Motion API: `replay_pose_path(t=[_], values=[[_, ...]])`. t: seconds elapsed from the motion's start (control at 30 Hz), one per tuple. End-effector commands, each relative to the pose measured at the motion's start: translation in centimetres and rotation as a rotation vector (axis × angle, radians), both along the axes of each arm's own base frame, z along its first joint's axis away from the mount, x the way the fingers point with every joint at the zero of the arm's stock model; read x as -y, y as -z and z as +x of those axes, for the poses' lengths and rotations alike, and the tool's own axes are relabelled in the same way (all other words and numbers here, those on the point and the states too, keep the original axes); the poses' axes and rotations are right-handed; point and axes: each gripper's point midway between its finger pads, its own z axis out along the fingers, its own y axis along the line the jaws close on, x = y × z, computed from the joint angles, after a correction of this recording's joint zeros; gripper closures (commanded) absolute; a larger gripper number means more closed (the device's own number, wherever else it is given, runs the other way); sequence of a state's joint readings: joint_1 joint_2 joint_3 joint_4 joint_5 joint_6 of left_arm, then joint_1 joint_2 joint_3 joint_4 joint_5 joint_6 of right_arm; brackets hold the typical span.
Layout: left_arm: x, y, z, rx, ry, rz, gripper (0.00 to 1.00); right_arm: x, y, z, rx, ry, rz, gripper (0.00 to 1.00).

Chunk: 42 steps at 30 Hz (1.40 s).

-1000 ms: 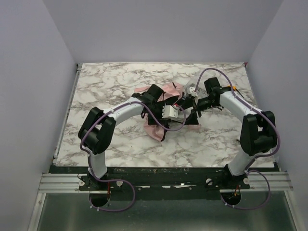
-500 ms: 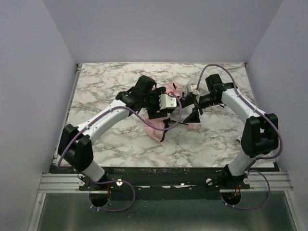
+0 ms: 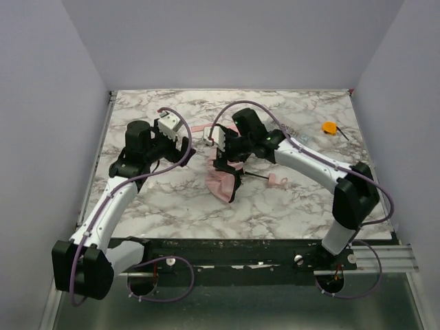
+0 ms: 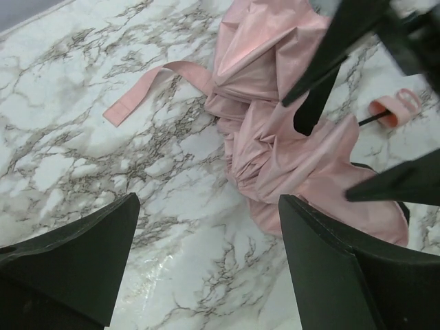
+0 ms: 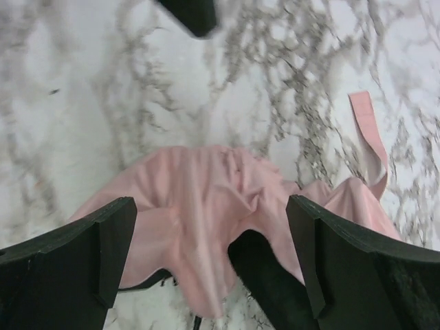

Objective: Put away the umbrella

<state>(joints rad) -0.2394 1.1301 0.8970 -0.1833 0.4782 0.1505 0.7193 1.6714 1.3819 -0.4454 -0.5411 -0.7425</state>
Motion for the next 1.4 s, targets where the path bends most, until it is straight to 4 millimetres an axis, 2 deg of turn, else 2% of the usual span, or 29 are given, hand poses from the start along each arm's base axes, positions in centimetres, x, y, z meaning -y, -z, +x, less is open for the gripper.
replay_pose_path(t=[0.0, 0.17, 0.33, 0.5, 0.67, 0.8, 0.93, 1.03, 1.1, 1.27, 1.37], values=[[0.2, -3.1, -1.9, 0.001, -0.032, -0.197, 0.14, -0.1, 2.1, 7.6, 0.07, 0.384, -0.033, 0.0], [-0.9, -2.2, -3.7, 0.011, -0.04, -0.152, 0.14, 1.8, 4.3, 7.6, 0.107, 0.427, -0.089, 0.0], [-0.8, -1.9, -4.8, 0.022, -0.02, -0.161, 0.14, 3.6, 6.4, 7.5, 0.122, 0.444, -0.184, 0.0], [-0.4, -2.0, -5.1, 0.024, 0.006, -0.169, 0.14, 4.9, 9.8, 8.2, 0.104, 0.455, -0.3, 0.0], [-0.3, -1.8, -5.3, 0.021, 0.017, -0.172, 0.14, 5.7, 13.2, 8.4, -0.014, 0.419, -0.359, 0.0], [0.0, -1.9, -5.6, 0.024, 0.04, -0.18, 0.14, 5.9, 15.6, 7.0, -0.122, 0.319, -0.379, 0.0], [0.4, -2.3, -6.1, 0.086, 0.098, -0.172, 0.14, 5.6, 18.0, 4.5, -0.215, 0.185, -0.399, 0.01], [1.1, -2.9, -7.1, 0.17, 0.175, -0.18, 0.14, 6.1, 19.8, 2.9, -0.275, 0.126, -0.439, 0.03], [1.4, -3.2, -7.8, 0.223, 0.223, -0.177, 0.14, 6.4, 20.1, 2.4, -0.302, 0.112, -0.436, 0.03], [2.2, -3.3, -9.1, 0.276, 0.305, -0.159, 0.14, 7.0, 18.2, 1.2, -0.442, 0.075, -0.383, 0.0], [2.4, -3.2, -9.3, 0.276, 0.319, -0.158, 0.14, 7.5, 18.0, 0.1, -0.49, 0.037, -0.408, 0.0]])
